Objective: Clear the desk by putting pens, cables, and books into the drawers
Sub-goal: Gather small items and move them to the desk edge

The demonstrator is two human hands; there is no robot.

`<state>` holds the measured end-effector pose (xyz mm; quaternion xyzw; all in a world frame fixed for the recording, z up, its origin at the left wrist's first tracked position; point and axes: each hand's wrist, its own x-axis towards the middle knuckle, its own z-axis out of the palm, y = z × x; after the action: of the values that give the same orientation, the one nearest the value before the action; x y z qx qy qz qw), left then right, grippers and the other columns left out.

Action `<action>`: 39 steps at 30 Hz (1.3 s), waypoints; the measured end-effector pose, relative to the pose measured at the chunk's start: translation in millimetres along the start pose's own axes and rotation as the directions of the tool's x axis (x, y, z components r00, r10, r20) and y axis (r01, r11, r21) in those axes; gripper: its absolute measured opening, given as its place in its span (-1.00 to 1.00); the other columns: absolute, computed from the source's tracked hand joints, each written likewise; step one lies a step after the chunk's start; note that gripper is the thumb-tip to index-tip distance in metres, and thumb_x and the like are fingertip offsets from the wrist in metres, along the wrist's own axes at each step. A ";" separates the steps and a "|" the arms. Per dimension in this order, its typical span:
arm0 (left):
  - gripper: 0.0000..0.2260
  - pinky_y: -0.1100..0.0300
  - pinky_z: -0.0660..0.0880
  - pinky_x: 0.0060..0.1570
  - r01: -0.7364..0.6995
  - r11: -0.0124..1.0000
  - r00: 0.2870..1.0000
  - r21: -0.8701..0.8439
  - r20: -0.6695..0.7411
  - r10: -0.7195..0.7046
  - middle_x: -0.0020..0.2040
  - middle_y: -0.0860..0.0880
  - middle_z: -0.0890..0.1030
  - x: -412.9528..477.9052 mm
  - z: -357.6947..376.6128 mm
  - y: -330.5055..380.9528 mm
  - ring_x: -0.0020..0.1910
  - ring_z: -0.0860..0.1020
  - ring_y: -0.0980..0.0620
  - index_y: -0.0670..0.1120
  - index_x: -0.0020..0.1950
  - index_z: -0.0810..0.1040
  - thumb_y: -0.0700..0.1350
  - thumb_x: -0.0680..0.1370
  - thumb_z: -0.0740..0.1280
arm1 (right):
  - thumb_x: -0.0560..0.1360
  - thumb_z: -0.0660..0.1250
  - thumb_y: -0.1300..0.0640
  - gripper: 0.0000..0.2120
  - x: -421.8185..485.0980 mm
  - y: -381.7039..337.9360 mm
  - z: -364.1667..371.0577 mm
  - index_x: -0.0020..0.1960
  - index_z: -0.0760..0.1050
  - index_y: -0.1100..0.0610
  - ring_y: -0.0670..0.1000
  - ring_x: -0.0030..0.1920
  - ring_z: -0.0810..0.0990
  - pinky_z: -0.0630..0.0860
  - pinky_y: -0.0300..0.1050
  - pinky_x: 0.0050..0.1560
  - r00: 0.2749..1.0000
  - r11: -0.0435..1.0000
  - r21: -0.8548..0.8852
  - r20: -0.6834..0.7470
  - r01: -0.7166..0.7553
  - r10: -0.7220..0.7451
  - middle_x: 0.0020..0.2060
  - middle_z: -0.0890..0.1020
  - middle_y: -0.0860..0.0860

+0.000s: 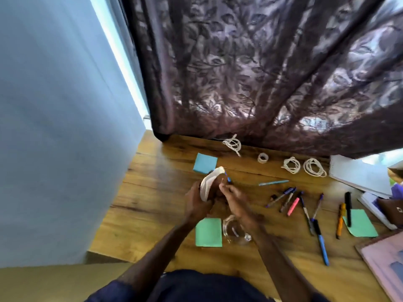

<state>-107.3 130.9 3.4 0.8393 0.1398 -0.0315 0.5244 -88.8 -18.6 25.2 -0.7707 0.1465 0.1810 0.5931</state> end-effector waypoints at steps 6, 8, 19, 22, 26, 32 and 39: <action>-0.39 0.31 0.49 -0.25 0.057 0.998 0.986 0.001 -0.159 -0.056 -0.07 -0.02 0.64 34.4 -67.6 -13.6 -0.15 0.60 0.02 -0.14 0.19 0.55 0.01 0.17 0.46 | 0.60 0.31 -0.04 -0.78 29.3 -25.8 59.2 0.07 0.60 0.09 -0.05 -0.25 0.63 0.58 -0.12 -0.32 0.995 0.998 -0.055 0.103 -0.007 0.013 -0.12 0.71 0.09; -0.38 0.14 0.55 -0.13 0.055 0.998 0.976 0.027 -0.214 -0.048 0.00 -0.08 0.65 51.8 -86.9 -20.5 -0.07 0.61 -0.05 -0.17 0.23 0.53 -0.02 0.20 0.47 | 0.63 0.29 0.06 -0.79 38.7 -37.7 72.1 0.12 0.57 0.18 -0.09 -0.25 0.60 0.52 -0.24 -0.37 0.993 0.998 -0.057 0.121 -0.005 0.011 -0.12 0.67 0.09; -0.44 0.09 0.46 -0.05 0.239 0.967 0.907 0.091 -0.377 -0.189 0.17 -0.21 0.58 150.5 -159.7 -49.5 0.15 0.55 -0.22 -0.18 0.31 0.38 -0.27 0.35 0.49 | 0.59 0.34 0.04 -0.82 79.1 -56.3 96.6 0.01 0.62 0.14 -0.09 -0.20 0.67 0.57 -0.18 -0.31 0.991 0.990 -0.131 0.130 0.045 -0.028 -0.13 0.72 0.01; -0.40 0.01 0.43 0.21 0.282 0.956 0.877 0.084 -0.427 -0.221 0.24 -0.22 0.56 156.6 -165.6 -63.4 0.24 0.51 -0.27 -0.21 0.36 0.38 -0.28 0.34 0.44 | 0.60 0.34 0.06 -0.85 80.9 -52.2 98.7 0.01 0.62 0.12 -0.07 -0.19 0.67 0.57 -0.16 -0.30 0.991 0.992 -0.125 0.136 0.037 -0.020 -0.12 0.72 0.02; -0.41 -0.04 0.44 0.23 0.274 0.957 0.876 0.093 -0.435 -0.209 0.24 -0.25 0.56 157.6 -169.3 -73.5 0.23 0.52 -0.28 -0.22 0.37 0.38 -0.26 0.36 0.44 | 0.60 0.33 0.10 -0.87 78.7 -50.2 96.9 0.02 0.61 0.14 -0.04 -0.20 0.68 0.56 -0.16 -0.31 0.991 0.993 -0.113 0.134 0.029 -0.014 -0.12 0.71 0.05; -0.42 -0.04 0.45 0.23 0.285 0.950 0.889 0.131 -0.406 -0.211 0.27 -0.25 0.54 160.5 -172.1 -72.3 0.24 0.51 -0.27 -0.22 0.39 0.36 -0.26 0.40 0.45 | 0.61 0.33 0.11 -0.86 74.2 -43.3 92.2 0.04 0.61 0.16 -0.02 -0.20 0.67 0.56 -0.15 -0.33 0.990 0.993 -0.115 0.144 0.028 -0.011 -0.11 0.70 0.08; -0.42 -0.08 0.46 0.19 0.253 0.945 0.928 0.206 -0.329 -0.176 0.26 -0.25 0.55 173.1 -178.8 -76.4 0.23 0.51 -0.30 -0.19 0.40 0.36 -0.19 0.43 0.47 | 0.61 0.32 0.13 -0.85 66.5 -39.4 81.5 0.07 0.60 0.19 -0.03 -0.22 0.66 0.54 -0.22 -0.37 0.989 0.993 -0.118 0.148 0.017 0.000 -0.10 0.70 0.10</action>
<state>21.5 356.1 -17.6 0.8717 0.3060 0.0244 0.3821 -20.7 69.5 10.2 -0.7896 0.0878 0.2436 0.5563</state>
